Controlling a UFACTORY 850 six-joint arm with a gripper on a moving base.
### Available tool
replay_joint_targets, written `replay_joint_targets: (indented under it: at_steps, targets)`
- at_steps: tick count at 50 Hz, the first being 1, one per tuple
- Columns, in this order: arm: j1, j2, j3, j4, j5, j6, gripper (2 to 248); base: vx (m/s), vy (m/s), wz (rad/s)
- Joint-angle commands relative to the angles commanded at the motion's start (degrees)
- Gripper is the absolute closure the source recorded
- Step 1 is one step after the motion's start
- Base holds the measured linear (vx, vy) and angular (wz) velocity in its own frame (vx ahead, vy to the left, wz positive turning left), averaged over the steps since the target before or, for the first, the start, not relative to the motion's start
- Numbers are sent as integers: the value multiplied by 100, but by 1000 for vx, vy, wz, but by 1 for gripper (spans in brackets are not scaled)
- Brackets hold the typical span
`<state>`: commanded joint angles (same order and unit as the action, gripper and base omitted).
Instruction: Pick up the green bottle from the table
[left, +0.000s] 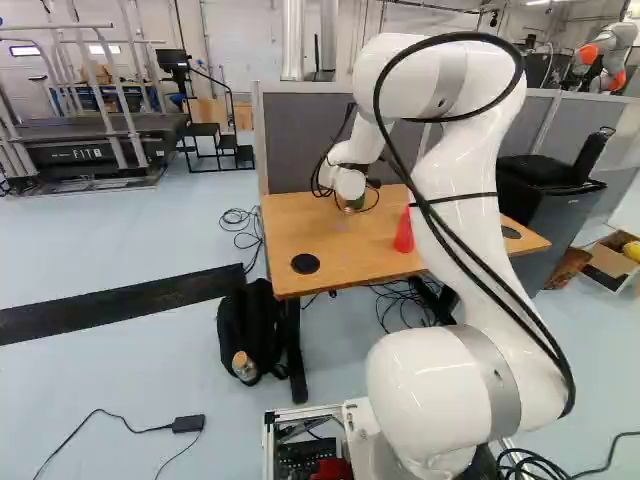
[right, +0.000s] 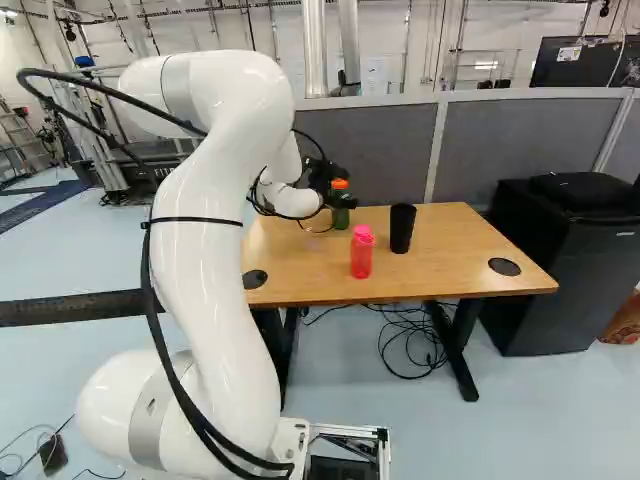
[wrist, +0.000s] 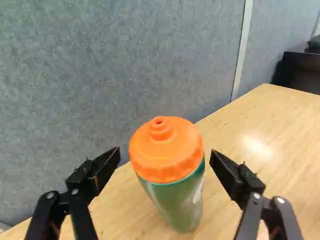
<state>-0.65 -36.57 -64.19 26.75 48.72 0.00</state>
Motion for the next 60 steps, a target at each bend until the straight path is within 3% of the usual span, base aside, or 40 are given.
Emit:
replay_joint_targets:
  at_steps: [1, 2, 6, 7, 12, 13, 17, 18, 35, 60]
  targets:
    - [0, -9, -12, 0, 0, 0, 3, 0, 0, 0]
    - [0, -16, -22, 0, 0, 0, 45, 0, 0, 0]
    - [0, -32, -44, 0, 0, 0, 45, 0, 0, 0]
    - [0, -34, -47, 0, 0, 0, 99, 0, 0, 0]
    - [0, -28, -39, 0, 0, 0, 99, 0, 0, 0]
    - [0, -23, -31, 0, 0, 0, 152, 0, 0, 0]
    - [0, 8, 11, 0, 0, 0, 152, 0, 0, 0]
    - [0, 17, 24, 0, 0, 0, 181, 0, 0, 0]
    - [10, 338, 448, 0, 0, 0, 182, 0, 0, 0]
    - [136, 1289, 1356, 0, 0, 0, 182, 0, 0, 0]
